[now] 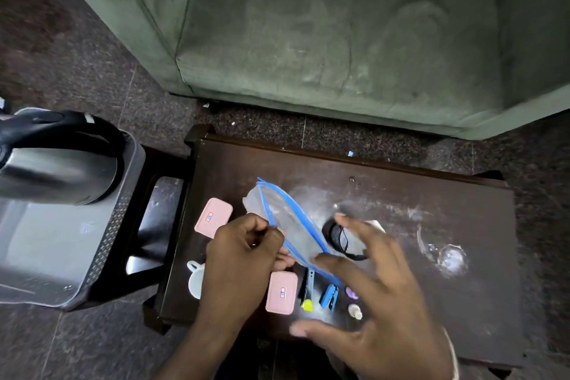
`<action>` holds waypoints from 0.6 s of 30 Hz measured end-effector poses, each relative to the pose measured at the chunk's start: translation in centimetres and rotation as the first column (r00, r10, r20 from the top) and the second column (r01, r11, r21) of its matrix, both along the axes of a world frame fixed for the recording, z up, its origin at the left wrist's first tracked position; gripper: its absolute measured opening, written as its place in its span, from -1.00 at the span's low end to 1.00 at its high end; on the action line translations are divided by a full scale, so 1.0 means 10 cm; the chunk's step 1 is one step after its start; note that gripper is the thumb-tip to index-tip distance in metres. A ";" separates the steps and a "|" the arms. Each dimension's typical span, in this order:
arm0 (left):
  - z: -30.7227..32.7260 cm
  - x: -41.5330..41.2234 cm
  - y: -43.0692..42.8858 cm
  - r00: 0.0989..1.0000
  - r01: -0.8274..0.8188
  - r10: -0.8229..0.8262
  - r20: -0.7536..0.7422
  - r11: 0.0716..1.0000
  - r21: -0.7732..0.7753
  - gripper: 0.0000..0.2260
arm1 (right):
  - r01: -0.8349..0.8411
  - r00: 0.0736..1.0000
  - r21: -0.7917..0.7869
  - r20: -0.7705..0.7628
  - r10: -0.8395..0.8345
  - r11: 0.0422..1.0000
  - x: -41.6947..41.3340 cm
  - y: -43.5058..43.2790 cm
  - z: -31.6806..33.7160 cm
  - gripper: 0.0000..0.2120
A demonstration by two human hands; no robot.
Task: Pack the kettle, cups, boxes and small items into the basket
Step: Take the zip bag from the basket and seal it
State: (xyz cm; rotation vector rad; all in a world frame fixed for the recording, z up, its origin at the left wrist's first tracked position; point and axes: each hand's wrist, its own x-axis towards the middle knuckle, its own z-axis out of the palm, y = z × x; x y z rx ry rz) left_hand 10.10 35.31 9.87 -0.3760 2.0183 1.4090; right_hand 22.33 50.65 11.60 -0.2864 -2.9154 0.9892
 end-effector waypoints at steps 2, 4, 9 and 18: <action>0.04 0.02 0.01 0.998 -0.036 0.032 0.056 0.996 0.085 -0.86 | -0.052 0.990 0.173 0.136 0.028 0.983 -0.08 -0.12 -0.03 -0.49; 0.09 0.03 0.02 0.994 -0.070 0.053 0.100 0.982 0.174 -0.86 | -0.056 0.988 0.156 0.148 0.032 0.986 -0.16 -0.10 -0.07 -0.68; -0.06 -0.11 -0.12 0.981 -0.085 0.118 -0.152 0.974 0.208 -0.63 | 0.040 0.992 -0.208 0.126 -0.014 0.977 -0.31 0.19 0.14 -0.89; -0.41 -0.48 -0.04 0.924 0.365 -0.355 -0.142 0.706 0.607 -0.24 | 0.111 0.994 -0.833 0.101 -0.049 0.542 -0.64 1.15 0.44 -0.70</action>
